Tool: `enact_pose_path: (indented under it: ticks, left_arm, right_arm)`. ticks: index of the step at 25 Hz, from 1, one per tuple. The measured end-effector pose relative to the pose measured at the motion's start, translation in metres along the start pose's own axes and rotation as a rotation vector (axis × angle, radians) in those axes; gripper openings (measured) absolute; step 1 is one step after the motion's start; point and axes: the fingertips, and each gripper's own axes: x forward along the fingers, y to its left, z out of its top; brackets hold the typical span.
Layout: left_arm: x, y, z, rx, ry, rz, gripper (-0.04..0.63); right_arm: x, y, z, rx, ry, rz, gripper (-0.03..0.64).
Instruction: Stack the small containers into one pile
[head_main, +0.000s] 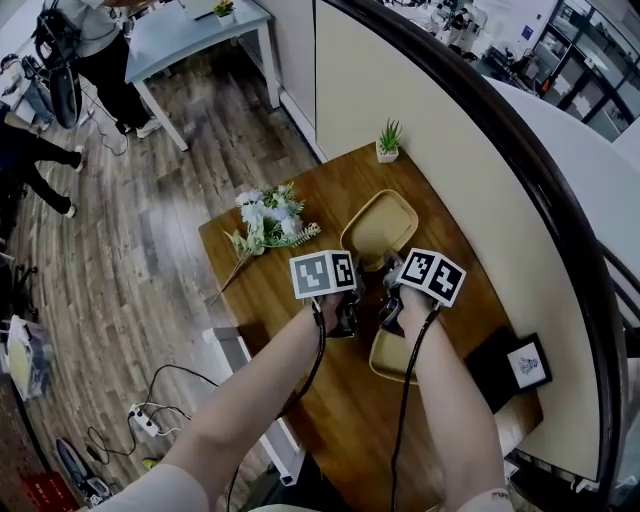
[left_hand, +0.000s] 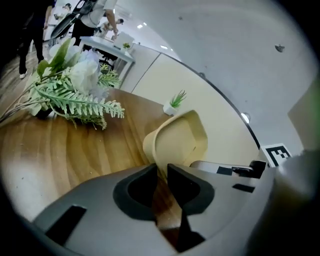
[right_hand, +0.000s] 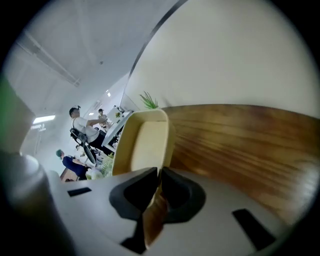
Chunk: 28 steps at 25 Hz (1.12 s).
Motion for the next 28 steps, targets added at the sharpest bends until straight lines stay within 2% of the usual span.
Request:
enact_pose_path:
  ticks: [4, 8, 10, 13, 16, 19, 22, 28]
  left_arm:
    - [-0.022, -0.018, 0.006, 0.045, -0.029, -0.039, 0.060]
    - [-0.057, -0.047, 0.020, 0.168, -0.072, -0.090, 0.046]
    - [-0.078, -0.067, 0.017, 0.214, -0.081, -0.137, 0.046]
    - [-0.109, -0.098, 0.014, 0.277, -0.105, -0.197, 0.046]
    - [-0.142, -0.125, 0.015, 0.352, -0.142, -0.244, 0.041]
    - [-0.175, -0.154, 0.010, 0.381, -0.158, -0.317, 0.037]
    - [-0.206, -0.179, 0.003, 0.441, -0.161, -0.360, 0.028]
    - [-0.256, -0.212, -0.028, 0.531, -0.137, -0.411, 0.028]
  right_arm:
    - [-0.026, 0.011, 0.003, 0.056, -0.041, 0.041, 0.029]
    - [-0.067, 0.032, 0.005, 0.156, -0.100, 0.095, 0.029]
    - [-0.098, 0.040, 0.005, 0.166, -0.135, 0.111, 0.026]
    - [-0.141, 0.052, 0.010, 0.083, -0.199, 0.114, 0.034]
    - [-0.178, 0.069, 0.013, -0.076, -0.262, 0.095, 0.058]
    - [-0.219, 0.077, 0.016, -0.208, -0.323, 0.062, 0.099]
    - [-0.263, 0.078, 0.019, -0.265, -0.390, 0.038, 0.144]
    - [-0.341, 0.074, 0.010, -0.356, -0.483, -0.024, 0.178]
